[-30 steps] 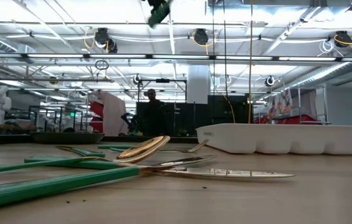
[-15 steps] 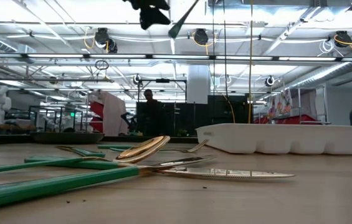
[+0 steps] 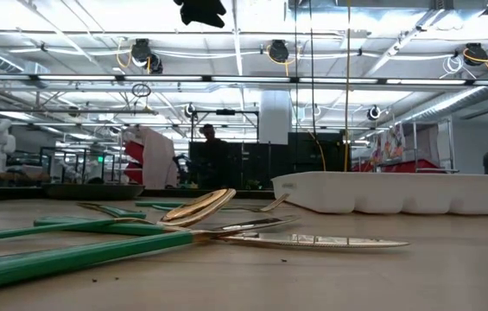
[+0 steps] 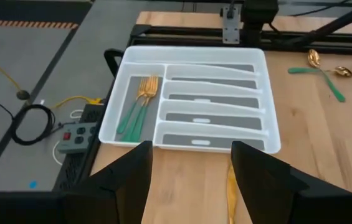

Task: Sort silverware
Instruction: Put the green spoon into the silverware tray

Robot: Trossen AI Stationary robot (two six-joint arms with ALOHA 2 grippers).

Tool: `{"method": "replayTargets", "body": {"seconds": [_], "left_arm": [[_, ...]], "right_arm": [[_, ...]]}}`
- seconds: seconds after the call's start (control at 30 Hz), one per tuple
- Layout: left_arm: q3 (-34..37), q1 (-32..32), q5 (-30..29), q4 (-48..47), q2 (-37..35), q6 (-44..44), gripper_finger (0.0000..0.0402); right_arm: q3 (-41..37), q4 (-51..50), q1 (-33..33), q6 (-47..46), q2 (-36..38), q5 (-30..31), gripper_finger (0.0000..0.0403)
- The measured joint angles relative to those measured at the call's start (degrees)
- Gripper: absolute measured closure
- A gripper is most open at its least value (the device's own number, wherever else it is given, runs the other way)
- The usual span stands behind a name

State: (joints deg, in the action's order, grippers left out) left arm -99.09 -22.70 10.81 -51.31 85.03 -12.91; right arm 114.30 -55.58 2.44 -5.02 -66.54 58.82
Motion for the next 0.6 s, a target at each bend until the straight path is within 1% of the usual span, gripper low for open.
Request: {"method": "replayTargets", "body": {"seconds": [0.1, 0.27, 0.33, 0.47, 0.6], "left_arm": [[0.0, 0.0, -0.3, -0.1, 0.0, 0.0, 0.0176], [0.0, 0.0, -0.3, -0.2, 0.0, 0.1, 0.0176], [0.0, 0.0, -0.3, -0.3, 0.0, 0.2, 0.0176], [0.0, 0.0, 0.7, -1.0, 0.0, 0.4, 0.0176], [0.0, 0.0, 1.4, -2.2, 0.0, 0.5, 0.0176]], "right_arm": [[-4.0, -0.6, -2.5, -7.0, 2.3, 11.9, 0.0403], [-16.0, -1.4, -6.8, -23.8, 6.4, 25.8, 0.0403], [-21.6, -2.8, -9.0, -33.2, 8.2, 30.4, 0.0403], [-32.2, -5.1, -11.3, -53.1, 13.1, 31.1, 0.0403], [-43.1, -5.0, -13.0, -70.2, 16.5, 31.3, 0.0403]]}}
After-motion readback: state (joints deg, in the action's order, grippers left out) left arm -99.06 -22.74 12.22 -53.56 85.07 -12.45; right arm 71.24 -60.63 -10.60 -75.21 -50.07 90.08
